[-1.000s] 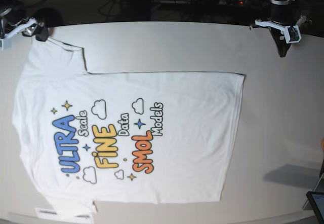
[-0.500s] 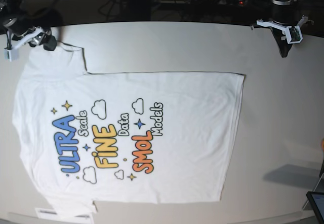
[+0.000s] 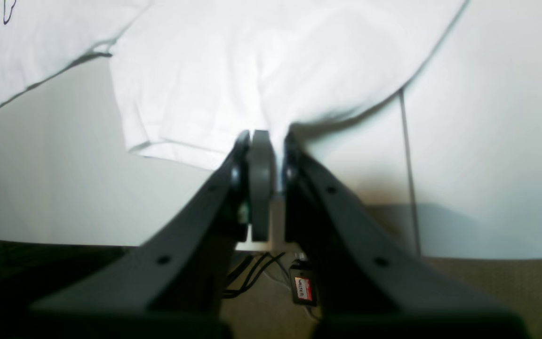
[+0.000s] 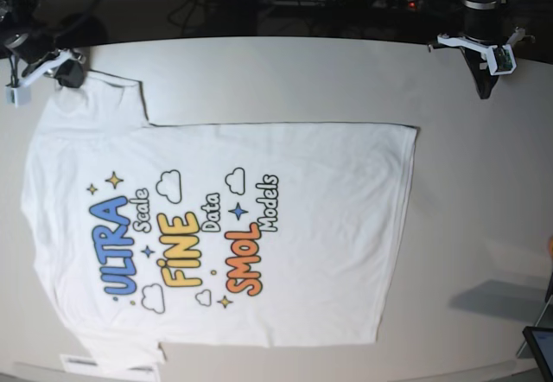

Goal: Fold the T-shirt properly
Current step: 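Lower the left gripper onto the shirt's shoulder corner and grasp it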

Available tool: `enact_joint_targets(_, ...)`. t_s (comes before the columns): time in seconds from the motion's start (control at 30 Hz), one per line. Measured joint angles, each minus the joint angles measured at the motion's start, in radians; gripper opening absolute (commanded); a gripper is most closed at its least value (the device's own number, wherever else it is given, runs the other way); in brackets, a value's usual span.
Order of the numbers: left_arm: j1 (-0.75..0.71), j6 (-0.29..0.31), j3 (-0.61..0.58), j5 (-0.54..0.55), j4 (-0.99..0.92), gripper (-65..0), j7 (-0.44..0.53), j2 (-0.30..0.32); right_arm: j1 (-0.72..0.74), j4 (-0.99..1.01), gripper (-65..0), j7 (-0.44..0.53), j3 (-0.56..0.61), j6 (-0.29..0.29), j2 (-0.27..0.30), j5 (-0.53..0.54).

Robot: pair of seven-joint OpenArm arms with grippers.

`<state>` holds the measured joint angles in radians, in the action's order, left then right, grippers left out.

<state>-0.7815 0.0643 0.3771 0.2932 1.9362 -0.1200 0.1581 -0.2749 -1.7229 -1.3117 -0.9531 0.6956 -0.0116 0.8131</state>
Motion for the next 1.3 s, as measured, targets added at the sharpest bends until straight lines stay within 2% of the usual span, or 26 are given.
enact_joint_targets(0.07,0.001,0.000,0.000,0.000,0.000,-64.3,0.000,0.000,0.000,0.000,-64.6,-0.003,0.000,0.000,0.000,0.000)
enact_joint_targets(0.1,0.007,0.000,-0.002,0.000,0.000,-62.0,-0.001,0.000,0.000,0.000,-64.6,-0.003,0.000,0.000,0.000,0.000)
enact_joint_targets(0.2,0.046,0.004,-0.006,0.003,-0.002,-50.4,-0.035,-0.001,0.000,0.000,-64.6,-0.003,0.000,0.000,0.000,0.000)
enact_joint_targets(0.27,0.082,0.004,-0.003,0.024,-0.002,-43.5,-0.135,-0.005,0.000,0.000,-64.6,-0.003,0.000,0.000,0.000,0.000)
enact_joint_targets(0.53,0.198,-0.003,0.036,0.382,-0.010,-36.1,-0.464,0.019,-0.003,0.000,-64.7,-0.003,0.000,0.000,0.000,0.000)
enact_joint_targets(0.6,0.220,0.066,0.056,0.451,-0.021,-35.3,-0.526,0.019,-0.003,0.000,-64.7,-0.003,0.000,0.000,0.000,0.000)
enact_joint_targets(0.67,0.235,0.127,0.065,0.473,-0.022,-35.4,-0.561,0.016,-0.003,0.000,-64.7,-0.003,0.000,0.000,0.000,0.000)
enact_joint_targets(0.73,0.238,0.199,0.085,0.474,-0.022,-35.4,-0.576,0.010,-0.004,0.000,-64.7,-0.003,0.000,0.000,0.000,0.000)
enact_joint_targets(0.87,0.237,0.195,0.114,0.468,-0.024,-34.1,-0.576,0.000,-0.003,0.000,-64.7,-0.003,0.000,0.000,0.000,0.000)
enact_joint_targets(0.93,0.235,0.197,0.114,0.470,-0.024,-25.2,-0.576,-0.001,-0.003,0.000,-64.7,-0.003,0.000,0.000,0.000,0.000)
enact_joint_targets(1.0,0.236,0.198,0.114,0.476,-0.035,-12.9,-0.570,0.000,-0.003,0.000,-64.7,-0.003,0.000,0.000,0.000,0.000)
enact_joint_targets(1.07,0.252,0.198,0.114,0.477,-0.081,-7.1,-0.568,-0.006,-0.003,0.000,-64.7,-0.003,0.000,0.000,0.000,0.000)
enact_joint_targets(1.23,0.332,0.216,0.114,0.491,-0.237,-7.2,-0.558,-0.030,-0.005,0.000,-64.7,-0.003,0.000,0.000,0.000,0.000)
enact_joint_targets(1.3,0.354,0.297,0.118,0.544,-0.274,-7.2,-0.557,-0.026,-0.005,0.000,-64.7,-0.005,0.000,0.000,0.000,0.000)
